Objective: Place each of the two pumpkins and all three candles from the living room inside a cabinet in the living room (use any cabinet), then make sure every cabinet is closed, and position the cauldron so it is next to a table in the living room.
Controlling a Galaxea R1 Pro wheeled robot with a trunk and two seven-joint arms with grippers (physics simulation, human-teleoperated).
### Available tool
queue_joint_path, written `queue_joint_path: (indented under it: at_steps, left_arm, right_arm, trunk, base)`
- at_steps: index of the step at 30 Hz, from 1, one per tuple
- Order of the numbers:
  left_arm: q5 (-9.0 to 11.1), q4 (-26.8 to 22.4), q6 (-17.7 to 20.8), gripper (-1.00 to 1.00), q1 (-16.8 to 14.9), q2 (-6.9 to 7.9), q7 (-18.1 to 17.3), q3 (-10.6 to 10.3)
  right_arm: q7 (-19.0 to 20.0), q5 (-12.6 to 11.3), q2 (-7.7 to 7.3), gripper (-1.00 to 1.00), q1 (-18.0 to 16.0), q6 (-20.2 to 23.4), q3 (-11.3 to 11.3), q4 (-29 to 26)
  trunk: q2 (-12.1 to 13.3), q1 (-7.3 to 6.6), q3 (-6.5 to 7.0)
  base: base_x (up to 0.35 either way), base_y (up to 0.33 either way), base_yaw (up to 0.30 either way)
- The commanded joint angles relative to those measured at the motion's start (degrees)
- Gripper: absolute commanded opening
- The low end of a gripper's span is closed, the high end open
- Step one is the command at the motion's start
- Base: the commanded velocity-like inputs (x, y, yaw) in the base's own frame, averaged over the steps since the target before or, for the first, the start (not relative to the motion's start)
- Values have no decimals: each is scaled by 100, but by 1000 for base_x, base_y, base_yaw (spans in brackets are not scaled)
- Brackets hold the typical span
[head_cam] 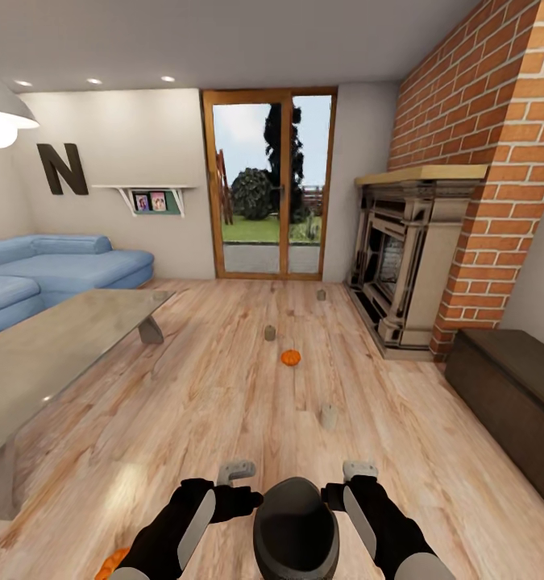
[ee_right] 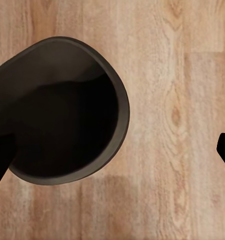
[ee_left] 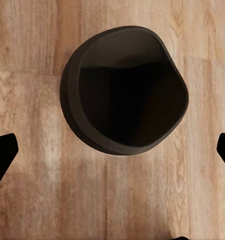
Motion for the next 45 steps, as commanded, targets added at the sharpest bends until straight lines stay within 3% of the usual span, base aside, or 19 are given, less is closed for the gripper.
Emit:
queue_joint_path:
  at_steps: [1, 23, 30, 45]
  left_arm:
    - [-1, -7, 25, 100, -3, 0, -7, -2]
    - [-1, -7, 10, 100, -1, 0, -23, -2]
    - [4, -7, 8, 100, -1, 0, -24, -228]
    - [8, -7, 8, 100, -4, 0, -24, -257]
  right_arm:
    - [-48, -59, -2, 100, -2, 19, 17, -9]
    - [-40, -59, -2, 100, -2, 11, 17, -8]
    - [-39, -59, -2, 100, -2, 11, 17, -8]
    - [-39, -59, -2, 100, -2, 11, 21, -10]
  trunk:
    - [-44, 22, -25]
    - [-927, 505, -406]
    - [-1208, 659, -531]
    - [-1809, 988, -800]
  base:
    - [0, 0, 0]
    - [0, 0, -43]
    - [0, 0, -16]
    - [0, 0, 0]
